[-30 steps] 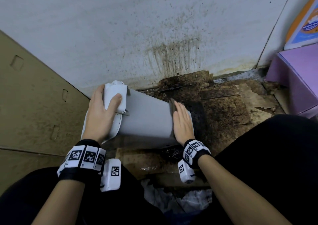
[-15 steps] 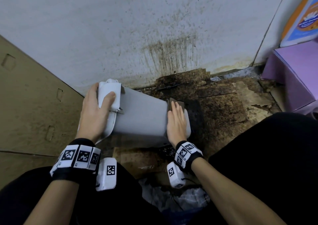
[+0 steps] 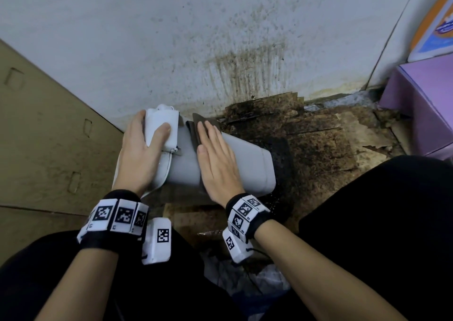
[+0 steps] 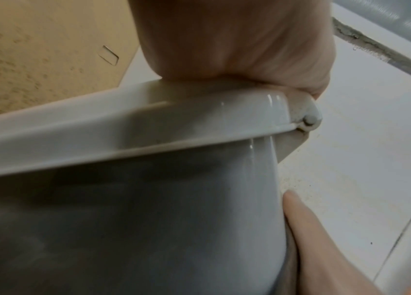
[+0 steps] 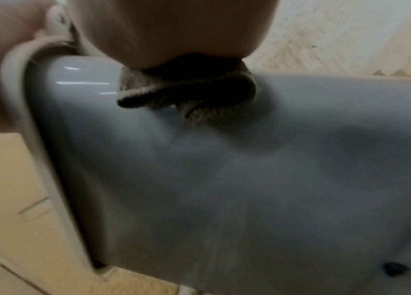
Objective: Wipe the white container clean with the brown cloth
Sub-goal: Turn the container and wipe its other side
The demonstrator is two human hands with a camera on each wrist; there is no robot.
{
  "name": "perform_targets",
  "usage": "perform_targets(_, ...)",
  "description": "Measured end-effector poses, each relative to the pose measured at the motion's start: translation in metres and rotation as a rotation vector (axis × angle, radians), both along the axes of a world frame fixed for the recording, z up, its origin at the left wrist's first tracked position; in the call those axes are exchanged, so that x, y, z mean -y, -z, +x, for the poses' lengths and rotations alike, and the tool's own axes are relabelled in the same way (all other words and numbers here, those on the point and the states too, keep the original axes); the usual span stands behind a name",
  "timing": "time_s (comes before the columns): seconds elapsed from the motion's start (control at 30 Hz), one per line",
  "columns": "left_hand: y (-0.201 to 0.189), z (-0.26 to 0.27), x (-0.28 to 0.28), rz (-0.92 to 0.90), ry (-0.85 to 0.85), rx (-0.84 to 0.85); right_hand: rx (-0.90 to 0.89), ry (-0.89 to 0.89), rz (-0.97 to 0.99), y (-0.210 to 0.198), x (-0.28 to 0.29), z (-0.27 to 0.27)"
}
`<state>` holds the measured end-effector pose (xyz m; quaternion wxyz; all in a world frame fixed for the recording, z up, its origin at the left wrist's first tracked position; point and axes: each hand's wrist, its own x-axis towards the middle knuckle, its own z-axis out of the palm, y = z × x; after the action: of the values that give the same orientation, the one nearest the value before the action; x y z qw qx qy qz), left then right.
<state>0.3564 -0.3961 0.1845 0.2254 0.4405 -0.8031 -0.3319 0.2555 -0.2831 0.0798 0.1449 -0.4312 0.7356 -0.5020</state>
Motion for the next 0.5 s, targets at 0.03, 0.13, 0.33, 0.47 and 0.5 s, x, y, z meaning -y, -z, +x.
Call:
perform_targets(0.03,0.000,0.001,0.001,0.007,-0.004,-0.008,0.002,0.001,0.008,0.005,-0.001,-0.003)
perform_targets(0.13,-0.001,0.002,0.001,0.020,-0.013,-0.026,0.032,0.028,0.062,0.023,-0.010,-0.017)
perform_targets(0.33,0.001,0.003,0.002,0.016,-0.006,-0.018,0.200,0.231,0.177,0.095,-0.047,-0.055)
perform_targets(0.47,0.001,0.002,0.002,0.002,0.004,0.001,0.360,0.285,0.243,0.116,-0.056,-0.070)
perform_targets(0.5,0.001,0.002,0.002,0.002,0.001,0.002,0.356,0.275,0.242,0.118,-0.056,-0.071)
